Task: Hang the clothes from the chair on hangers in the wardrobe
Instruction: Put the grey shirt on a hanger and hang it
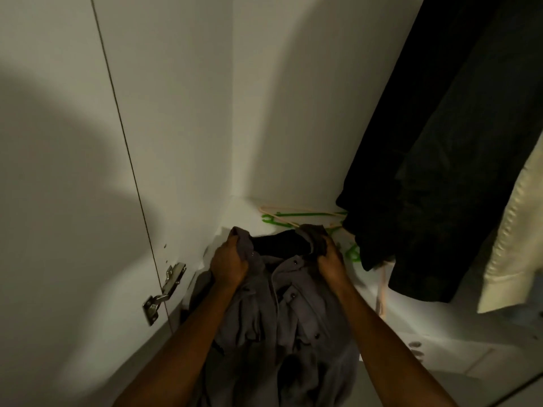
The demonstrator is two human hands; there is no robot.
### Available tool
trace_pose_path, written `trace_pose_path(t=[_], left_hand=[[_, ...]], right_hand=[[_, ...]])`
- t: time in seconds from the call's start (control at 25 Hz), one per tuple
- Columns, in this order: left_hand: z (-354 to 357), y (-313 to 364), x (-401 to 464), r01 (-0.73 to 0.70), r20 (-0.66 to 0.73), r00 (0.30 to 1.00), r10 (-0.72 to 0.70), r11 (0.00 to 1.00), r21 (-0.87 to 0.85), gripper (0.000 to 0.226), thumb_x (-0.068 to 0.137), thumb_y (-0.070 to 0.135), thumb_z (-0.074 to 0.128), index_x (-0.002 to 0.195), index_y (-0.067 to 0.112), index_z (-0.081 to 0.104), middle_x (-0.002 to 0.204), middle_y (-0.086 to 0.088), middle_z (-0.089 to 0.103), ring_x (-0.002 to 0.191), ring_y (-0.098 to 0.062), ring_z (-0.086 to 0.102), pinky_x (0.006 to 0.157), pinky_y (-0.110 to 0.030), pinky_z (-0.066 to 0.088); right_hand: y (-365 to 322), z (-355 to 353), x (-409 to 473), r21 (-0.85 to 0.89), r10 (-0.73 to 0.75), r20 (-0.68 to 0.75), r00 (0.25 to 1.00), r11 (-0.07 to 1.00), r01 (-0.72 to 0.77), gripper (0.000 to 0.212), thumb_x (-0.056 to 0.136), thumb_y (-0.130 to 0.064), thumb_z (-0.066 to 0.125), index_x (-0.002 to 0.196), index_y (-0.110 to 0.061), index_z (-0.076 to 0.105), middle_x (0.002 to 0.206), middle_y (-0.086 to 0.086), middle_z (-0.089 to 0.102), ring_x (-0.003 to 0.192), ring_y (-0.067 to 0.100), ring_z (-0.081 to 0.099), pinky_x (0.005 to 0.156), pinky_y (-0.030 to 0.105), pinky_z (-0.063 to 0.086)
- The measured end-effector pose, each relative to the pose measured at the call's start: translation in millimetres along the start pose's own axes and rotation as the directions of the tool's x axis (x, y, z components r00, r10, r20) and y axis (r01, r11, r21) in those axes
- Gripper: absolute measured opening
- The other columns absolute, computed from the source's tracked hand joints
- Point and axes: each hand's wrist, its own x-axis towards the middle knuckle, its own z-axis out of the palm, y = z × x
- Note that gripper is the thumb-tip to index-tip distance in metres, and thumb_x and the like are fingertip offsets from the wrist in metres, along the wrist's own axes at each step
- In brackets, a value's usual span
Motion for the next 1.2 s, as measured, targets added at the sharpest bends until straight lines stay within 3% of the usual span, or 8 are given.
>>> trace_pose_path(t=[0.2, 0.36, 0.48, 0.6, 0.72, 0.88, 1.04, 1.2], left_hand=[[2.3, -1.8, 0.7, 0.021, -0.075, 0.996, -0.042, 0.966, -0.260, 0.025, 0.087, 0.039, 0.075, 0.092, 0.018, 0.061, 0.092, -0.001, 0.069, 0.085, -0.021, 0.064, 0.076, -0.033, 0.049], [8.1, -6.9, 6.5, -0.131, -0.163, 0.982, 0.095, 0.965, -0.228, 0.037, 0.070, 0.014, 0.088, 0.061, 0.014, 0.051, 0.066, -0.001, 0.057, 0.063, -0.019, 0.055, 0.060, -0.034, 0.049], [11.2, -13.0, 14.0, -0.144, -0.182, 0.977, 0.110, 0.972, -0.186, 0.031, 0.063, -0.002, 0.080, 0.064, 0.011, 0.053, 0.068, -0.005, 0.058, 0.063, -0.025, 0.055, 0.061, -0.035, 0.046], [10.7, -15.6, 12.1, -0.068, -0.214, 0.976, 0.041, 0.990, -0.122, 0.035, 0.060, 0.005, 0.084, 0.082, 0.009, 0.057, 0.081, -0.011, 0.062, 0.076, -0.032, 0.060, 0.071, -0.041, 0.049], [9.6, -11.9, 7.5, -0.140, -0.280, 0.953, 0.117, 0.988, -0.067, 0.039, 0.065, 0.015, 0.084, 0.094, 0.009, 0.059, 0.093, -0.012, 0.062, 0.088, -0.033, 0.059, 0.077, -0.043, 0.049], [9.2, -7.1, 3.9, -0.232, -0.300, 0.929, 0.217, 0.973, -0.015, 0.034, 0.078, 0.031, 0.068, 0.108, 0.017, 0.063, 0.101, -0.007, 0.059, 0.094, -0.029, 0.057, 0.074, -0.040, 0.049], [8.2, -2.4, -1.8, -0.275, -0.188, 0.946, 0.265, 0.961, -0.030, 0.032, 0.092, 0.039, 0.069, 0.119, 0.024, 0.070, 0.085, -0.001, 0.066, 0.081, -0.020, 0.061, 0.072, -0.033, 0.050], [14.2, -4.5, 0.8, -0.187, -0.138, 0.972, 0.191, 0.981, 0.042, 0.032, 0.097, 0.047, 0.062, 0.084, 0.018, 0.070, 0.072, -0.004, 0.069, 0.072, -0.028, 0.068, 0.062, -0.030, 0.044]], right_hand=[[2.1, 7.5, -8.0, -0.157, -0.288, 0.010, 0.957, 0.945, 0.286, 0.079, 0.086, -0.045, 0.063, 0.156, -0.021, 0.035, 0.160, 0.004, 0.038, 0.146, 0.022, 0.037, 0.119, 0.034, 0.028], [1.8, 4.5, -11.3, -0.268, -0.405, 0.046, 0.913, 0.876, 0.402, 0.092, 0.079, -0.009, 0.068, 0.160, -0.009, 0.024, 0.162, 0.006, 0.029, 0.151, 0.030, 0.029, 0.124, 0.040, 0.023], [4.0, 2.2, -8.7, -0.133, -0.280, -0.006, 0.960, 0.952, 0.276, 0.088, 0.080, -0.015, 0.064, 0.160, -0.018, 0.027, 0.159, 0.009, 0.039, 0.145, 0.023, 0.037, 0.120, 0.037, 0.030], [0.8, -15.9, -15.4, 0.140, 0.005, -0.194, 0.981, 0.990, 0.023, 0.047, 0.090, -0.016, 0.061, 0.136, -0.025, 0.052, 0.123, 0.005, 0.065, 0.115, 0.026, 0.063, 0.099, 0.039, 0.051], [2.6, -42.9, -9.0, -0.002, 0.223, -0.330, 0.917, 0.971, -0.237, 0.017, 0.098, -0.011, 0.054, 0.113, -0.017, 0.058, 0.117, 0.014, 0.063, 0.107, 0.036, 0.062, 0.090, 0.037, 0.050], [27.0, -50.8, 9.4, -0.197, 0.430, -0.266, 0.862, 0.852, -0.486, 0.040, 0.096, -0.023, 0.065, 0.131, -0.005, 0.059, 0.132, 0.014, 0.060, 0.120, 0.037, 0.059, 0.101, 0.044, 0.050], [16.0, -44.2, -5.5, -0.209, 0.400, -0.205, 0.893, 0.874, -0.439, 0.034, 0.095, -0.020, 0.064, 0.127, -0.007, 0.060, 0.128, 0.015, 0.061, 0.119, 0.037, 0.060, 0.097, 0.036, 0.047], [-15.1, -52.3, -21.9, -0.129, 0.326, -0.174, 0.929, 0.928, -0.350, 0.065, 0.094, -0.009, 0.067, 0.149, 0.000, 0.035, 0.149, 0.021, 0.046, 0.134, 0.039, 0.047, 0.105, 0.037, 0.041]])
